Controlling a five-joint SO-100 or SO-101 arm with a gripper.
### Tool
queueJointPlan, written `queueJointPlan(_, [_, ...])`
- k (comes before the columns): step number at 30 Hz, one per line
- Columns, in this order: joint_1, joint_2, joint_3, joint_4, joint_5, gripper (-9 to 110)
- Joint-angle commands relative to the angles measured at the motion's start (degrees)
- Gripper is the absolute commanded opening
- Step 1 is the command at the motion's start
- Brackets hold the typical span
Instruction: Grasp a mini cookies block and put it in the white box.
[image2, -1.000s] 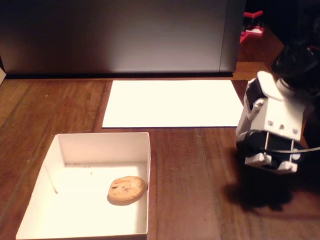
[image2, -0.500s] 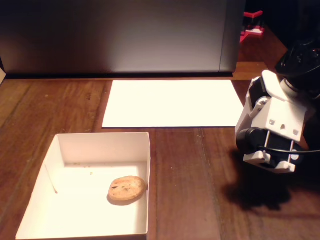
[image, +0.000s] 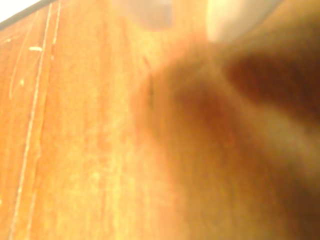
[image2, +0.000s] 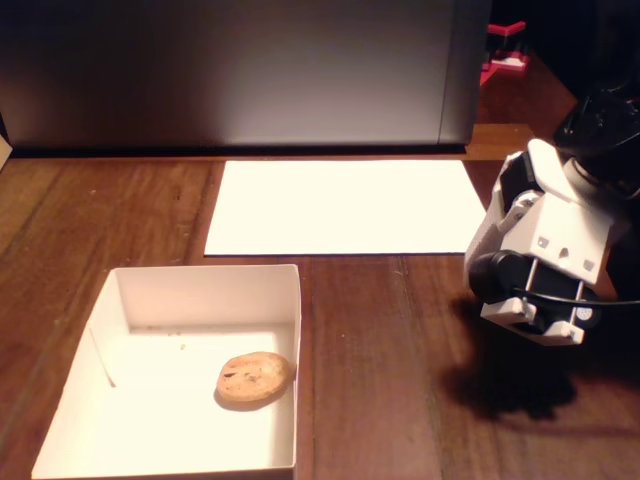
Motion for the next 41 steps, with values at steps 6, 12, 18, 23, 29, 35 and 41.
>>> queueJointPlan(6, [0.2,4.0,-1.1,1.7,0.5,5])
queueJointPlan(12, [0.2,4.0,-1.1,1.7,0.5,5])
queueJointPlan(18, [0.2,4.0,-1.1,1.7,0.5,5])
queueJointPlan(23, [0.2,4.0,-1.1,1.7,0.5,5])
queueJointPlan(29, [0.3,4.0,-1.1,1.7,1.7,5])
queueJointPlan(35, [0.3,4.0,-1.1,1.7,1.7,5])
queueJointPlan(41, [0.3,4.0,-1.1,1.7,1.7,5])
